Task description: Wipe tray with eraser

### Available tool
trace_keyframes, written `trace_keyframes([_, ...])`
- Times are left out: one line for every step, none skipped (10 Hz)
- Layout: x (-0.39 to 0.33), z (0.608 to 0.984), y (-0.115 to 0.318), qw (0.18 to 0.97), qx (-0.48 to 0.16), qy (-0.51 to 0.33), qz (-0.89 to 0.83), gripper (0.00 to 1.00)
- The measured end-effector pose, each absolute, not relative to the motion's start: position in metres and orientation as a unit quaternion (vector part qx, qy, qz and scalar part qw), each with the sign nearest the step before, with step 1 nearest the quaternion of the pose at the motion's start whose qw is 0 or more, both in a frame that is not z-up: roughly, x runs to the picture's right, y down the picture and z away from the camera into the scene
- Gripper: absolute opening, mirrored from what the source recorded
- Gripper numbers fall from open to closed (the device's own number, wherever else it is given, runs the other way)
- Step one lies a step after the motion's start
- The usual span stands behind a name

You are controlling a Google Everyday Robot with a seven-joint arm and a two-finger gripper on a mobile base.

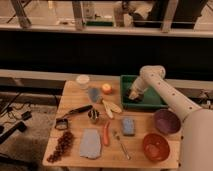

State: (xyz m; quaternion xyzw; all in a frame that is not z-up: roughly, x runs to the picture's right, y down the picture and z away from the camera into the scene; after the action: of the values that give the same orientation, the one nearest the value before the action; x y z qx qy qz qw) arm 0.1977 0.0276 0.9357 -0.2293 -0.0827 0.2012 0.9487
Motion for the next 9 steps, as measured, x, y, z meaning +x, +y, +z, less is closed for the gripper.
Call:
trace_keyframes([0.208,0.933,0.029,0.948,-0.228,-0.078,0.21,0.18])
trace_keyframes([0.218,0.931,0.03,0.947,-0.225,-0.074,0.218,0.18])
trace_keyframes([0.23,0.929,0.032,0.946,-0.223,-0.068,0.227,0.18])
trace_keyframes([0.239,0.927,0.034,0.944,-0.221,-0.063,0.236,0.18])
trace_keyframes([0.244,0.927,0.034,0.944,-0.219,-0.061,0.241,0.18])
trace_keyframes([0.251,0.928,0.033,0.943,-0.218,-0.056,0.247,0.18])
trace_keyframes([0.268,0.929,0.033,0.941,-0.216,-0.048,0.257,0.18])
trace_keyframes([0.278,0.93,0.033,0.94,-0.214,-0.043,0.264,0.18])
trace_keyframes([0.283,0.932,0.031,0.939,-0.211,-0.04,0.268,0.18])
